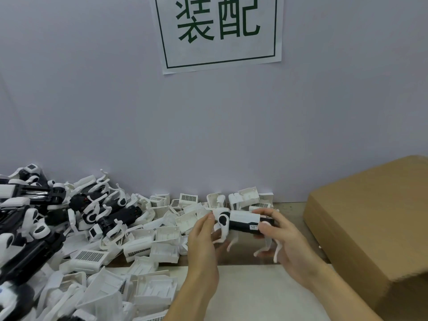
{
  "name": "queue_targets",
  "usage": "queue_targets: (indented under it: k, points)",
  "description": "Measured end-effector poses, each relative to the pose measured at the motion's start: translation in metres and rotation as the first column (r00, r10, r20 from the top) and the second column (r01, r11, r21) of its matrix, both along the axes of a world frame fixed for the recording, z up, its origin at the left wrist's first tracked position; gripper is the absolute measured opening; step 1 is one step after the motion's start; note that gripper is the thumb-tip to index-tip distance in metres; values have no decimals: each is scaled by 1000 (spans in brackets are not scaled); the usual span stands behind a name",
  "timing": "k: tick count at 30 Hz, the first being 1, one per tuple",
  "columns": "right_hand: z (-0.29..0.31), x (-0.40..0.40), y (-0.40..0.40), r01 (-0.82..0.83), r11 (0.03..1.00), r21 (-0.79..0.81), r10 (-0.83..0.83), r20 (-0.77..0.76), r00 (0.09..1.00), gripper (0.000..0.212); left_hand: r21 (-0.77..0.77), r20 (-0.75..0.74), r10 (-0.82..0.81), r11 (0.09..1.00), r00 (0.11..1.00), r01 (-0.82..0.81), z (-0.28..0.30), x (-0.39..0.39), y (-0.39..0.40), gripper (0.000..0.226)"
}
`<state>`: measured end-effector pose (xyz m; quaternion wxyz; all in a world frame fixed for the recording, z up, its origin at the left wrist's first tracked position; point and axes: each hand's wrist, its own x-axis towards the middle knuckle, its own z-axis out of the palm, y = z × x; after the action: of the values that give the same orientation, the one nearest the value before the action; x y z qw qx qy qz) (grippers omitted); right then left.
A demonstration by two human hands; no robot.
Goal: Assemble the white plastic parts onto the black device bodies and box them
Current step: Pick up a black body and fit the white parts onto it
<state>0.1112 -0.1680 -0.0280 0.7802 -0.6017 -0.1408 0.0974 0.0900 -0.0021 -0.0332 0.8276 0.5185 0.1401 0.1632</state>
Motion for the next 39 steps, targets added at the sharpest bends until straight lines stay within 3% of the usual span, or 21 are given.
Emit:
queue_targets:
  k: [2,9,13,16,24,28,31,35,39]
  points:
    - [0,0,-3,-12,999,-38,15,93,996,42,70,-11,23,997,1000,-22,2,-2,-2,23]
    - [-3,2,-7,8,995,-99,16,236,972,53,140,28,-17,990,999,12,6,-8,-2,30]
    - [-4,3,-8,129,966,-223,-51,326,944,68,115,50,25,993,998,-31,5,-9,-3,20]
    - [-10,6,-7,192,929,-316,-61,382,922,65,153,99,4,988,995,-19,2,-9,-3,9]
    - [-12,5,-2,481,805,-347,-140,677,723,60,217,167,-157,969,973,120,3,-14,-4,23]
    - [-14,5,-3,411,827,-383,-159,542,825,48,86,150,-71,995,986,59,6,-12,-5,33]
    - [-11,4,-4,293,885,-362,-129,414,901,7,20,132,-23,1000,991,21,6,-11,-3,23]
    - [-5,-1,-2,-50,979,-196,64,63,996,24,-39,103,-147,988,984,151,7,-15,-6,22]
    - [-4,-5,2,-183,979,-85,177,-68,982,43,-27,101,-247,968,964,251,13,-20,-7,46]
